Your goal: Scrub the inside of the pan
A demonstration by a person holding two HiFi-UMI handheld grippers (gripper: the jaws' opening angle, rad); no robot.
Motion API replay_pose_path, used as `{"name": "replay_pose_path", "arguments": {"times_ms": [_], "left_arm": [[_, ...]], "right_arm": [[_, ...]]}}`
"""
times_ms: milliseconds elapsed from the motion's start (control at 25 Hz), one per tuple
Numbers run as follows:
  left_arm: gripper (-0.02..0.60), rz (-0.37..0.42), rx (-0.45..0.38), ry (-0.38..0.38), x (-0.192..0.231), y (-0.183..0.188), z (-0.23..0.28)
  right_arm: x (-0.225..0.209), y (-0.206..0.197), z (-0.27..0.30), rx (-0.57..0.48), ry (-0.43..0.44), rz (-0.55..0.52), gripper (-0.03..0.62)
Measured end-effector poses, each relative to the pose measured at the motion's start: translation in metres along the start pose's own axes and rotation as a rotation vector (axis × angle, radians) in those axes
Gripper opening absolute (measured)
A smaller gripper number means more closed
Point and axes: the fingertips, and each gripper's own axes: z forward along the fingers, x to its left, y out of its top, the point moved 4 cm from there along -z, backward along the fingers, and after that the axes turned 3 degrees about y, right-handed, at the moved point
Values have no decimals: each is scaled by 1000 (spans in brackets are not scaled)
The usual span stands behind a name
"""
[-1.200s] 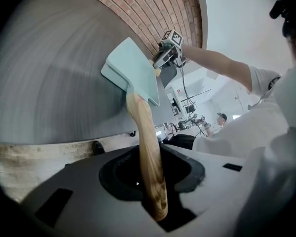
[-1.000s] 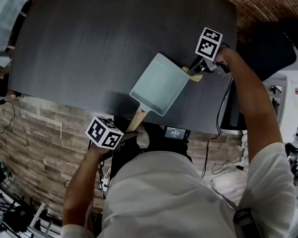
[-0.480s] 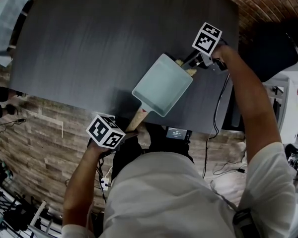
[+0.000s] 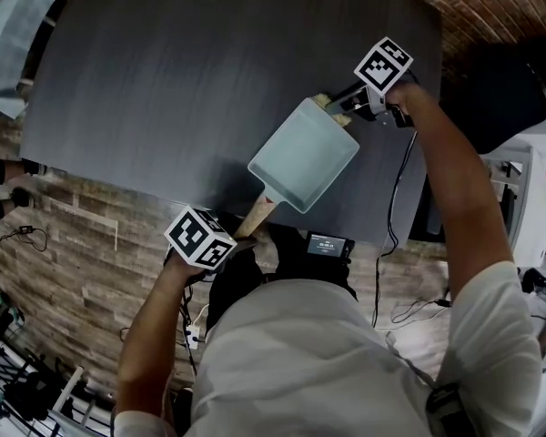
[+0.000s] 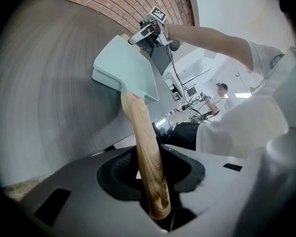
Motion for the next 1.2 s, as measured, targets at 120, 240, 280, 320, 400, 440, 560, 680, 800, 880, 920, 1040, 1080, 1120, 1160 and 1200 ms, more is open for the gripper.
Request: {"name": "replay_pose_path", "arguments": {"times_ms": [120,240,280,320,400,440,560,680,800,880,920,1040,1080,1120,1160,1200], "left_arm": [[118,2,-5,3,0,1,1],[118,-1,-20,5,-1,3,1],[118,0,-23,6,-1,2,2],[118,-1,-28,6,-1,2,2],[120,-6,-42,5,-1,1,2],[120,-9,-51,6,-2,1,2],[120,-14,-75,13,-3,2,2],[118,-21,-98,22,-3,2,2],[118,-30,-124,32,-2,1,2],[118,-36,-139,40,-2,1,2],[118,-40,-147,44,-2,1,3],[118,-51,-166,57,-2,2,3],[117,-54,-171,61,-2,2,3],[117,-58,-176,64,-2,2,4],[117,-65,-183,68,-2,3,4],[117,-76,-196,74,-1,4,3]], "right_arm": [[0,10,0,-48,-22,-7,37],[2,23,-1,-115,-58,-31,37],[4,26,-1,-136,-73,-42,37],[6,30,-1,-153,-89,-55,37],[11,37,-2,-189,-121,-82,37],[15,42,-3,-210,-135,-95,37],[23,55,-10,-258,-195,-145,37],[31,67,-11,-281,-266,-198,37],[36,76,-3,-271,-343,-235,37],[37,78,6,-222,-394,-252,37],[38,78,12,-193,-417,-262,37],[40,81,27,-132,-458,-293,37],[41,82,32,-118,-464,-300,37],[42,82,36,-102,-471,-306,37],[42,82,40,-81,-481,-310,37],[42,81,43,-54,-494,-314,37]]}}
